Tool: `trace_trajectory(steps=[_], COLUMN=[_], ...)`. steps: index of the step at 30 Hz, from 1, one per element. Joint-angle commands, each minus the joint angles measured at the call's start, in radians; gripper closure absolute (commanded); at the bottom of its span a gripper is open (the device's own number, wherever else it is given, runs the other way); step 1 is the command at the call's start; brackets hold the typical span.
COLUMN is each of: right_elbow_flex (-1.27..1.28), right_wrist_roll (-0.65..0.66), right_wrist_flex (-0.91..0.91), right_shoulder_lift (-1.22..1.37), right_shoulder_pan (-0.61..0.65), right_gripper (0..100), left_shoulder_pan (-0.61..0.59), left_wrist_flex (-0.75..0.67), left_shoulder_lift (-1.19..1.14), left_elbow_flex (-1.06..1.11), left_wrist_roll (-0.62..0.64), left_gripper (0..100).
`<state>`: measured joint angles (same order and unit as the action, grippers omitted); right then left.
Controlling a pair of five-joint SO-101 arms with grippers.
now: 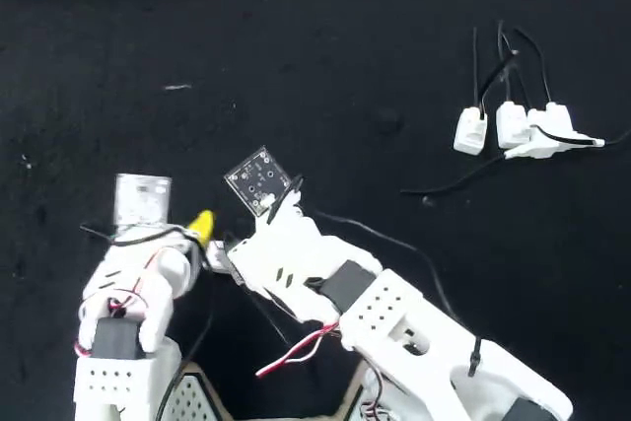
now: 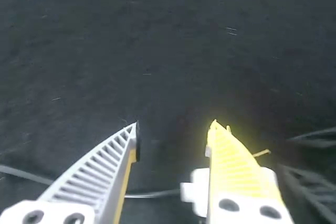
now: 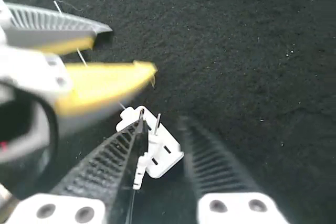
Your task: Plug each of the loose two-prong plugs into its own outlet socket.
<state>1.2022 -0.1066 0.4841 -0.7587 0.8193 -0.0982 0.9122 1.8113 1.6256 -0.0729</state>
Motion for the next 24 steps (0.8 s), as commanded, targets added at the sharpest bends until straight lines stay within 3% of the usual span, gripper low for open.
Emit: trace_trajectory(steps=[1,7,16,24], right_elbow_flex=[0.024,0.067,-0.097,-0.162], right_wrist_roll=[0.018,0.021,0.026,0.028], right_wrist_flex=[-0.046,-0.115,-0.092,-0.025], right_shoulder_lift=[0.008,0.058,0.334,0.343], right_shoulder_pan=[0.054,0.066,0.063,0.068], right_gripper=[82.2,83.2,83.3,83.3], left_shoulder_pan=[-0.168,-0.351,-0.355,-0.354], left_wrist_flex=[-0.043,-0.135,-0.135,-0.138], left_shoulder_lift=[0.003,0.002,0.002,0.002], left_elbow_flex=[-0.079,-0.054,-0.053,-0.053], left_wrist_roll=[0.069,0.173,0.178,0.178], left_gripper=[78,78,78,78])
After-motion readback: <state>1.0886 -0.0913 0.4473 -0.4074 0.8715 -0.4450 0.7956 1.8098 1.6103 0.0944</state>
